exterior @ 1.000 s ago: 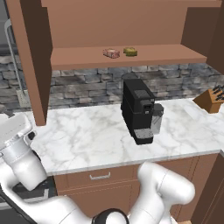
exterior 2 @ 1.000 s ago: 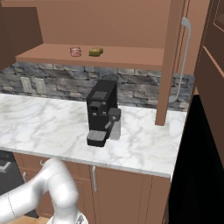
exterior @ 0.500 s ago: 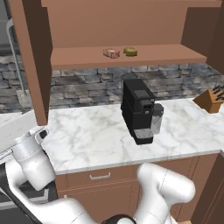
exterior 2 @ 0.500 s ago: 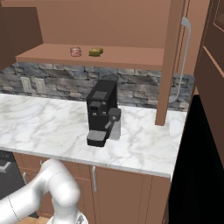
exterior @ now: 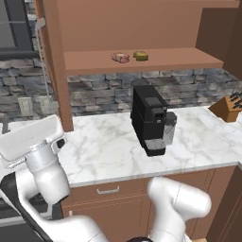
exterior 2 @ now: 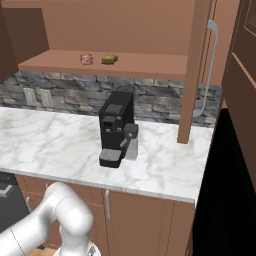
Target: Pick up the sponge and bar soap from the sink, and place them back in the cabinet, and close the cabinet doors.
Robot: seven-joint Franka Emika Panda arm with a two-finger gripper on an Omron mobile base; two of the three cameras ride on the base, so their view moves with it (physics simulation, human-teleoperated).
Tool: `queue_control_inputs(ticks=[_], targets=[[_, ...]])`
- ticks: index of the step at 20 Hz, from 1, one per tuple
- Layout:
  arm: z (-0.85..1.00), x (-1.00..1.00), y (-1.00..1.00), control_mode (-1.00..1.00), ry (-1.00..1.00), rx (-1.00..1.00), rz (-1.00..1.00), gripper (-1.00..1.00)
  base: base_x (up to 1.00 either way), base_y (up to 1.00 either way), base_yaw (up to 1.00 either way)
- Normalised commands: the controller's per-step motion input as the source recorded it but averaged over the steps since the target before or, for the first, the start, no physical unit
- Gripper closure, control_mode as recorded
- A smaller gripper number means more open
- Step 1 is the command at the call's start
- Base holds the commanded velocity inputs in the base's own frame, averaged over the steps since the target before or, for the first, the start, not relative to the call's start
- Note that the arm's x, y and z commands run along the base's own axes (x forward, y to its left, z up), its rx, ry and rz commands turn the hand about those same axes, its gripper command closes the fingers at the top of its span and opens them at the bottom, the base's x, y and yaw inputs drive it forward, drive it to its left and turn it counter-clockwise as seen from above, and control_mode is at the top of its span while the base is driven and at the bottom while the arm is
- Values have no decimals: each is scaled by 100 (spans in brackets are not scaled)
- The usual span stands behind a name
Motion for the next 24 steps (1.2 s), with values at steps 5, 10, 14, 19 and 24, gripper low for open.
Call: queue_control_inputs(ticks=[5, 10, 14, 19, 24], targets=[[0, 11, -48, -100, -11, 18, -8, -100, 0, 0, 0], [0, 14, -59, -100, -10, 23, -4, -100, 0, 0, 0], [0, 14, -63, -100, -9, 25, 0, -100, 0, 0, 0], [0, 24, -59, -100, -8, 26, 0, -100, 0, 0, 0], [0, 25, -51, -100, -8, 25, 0, -100, 0, 0, 0]])
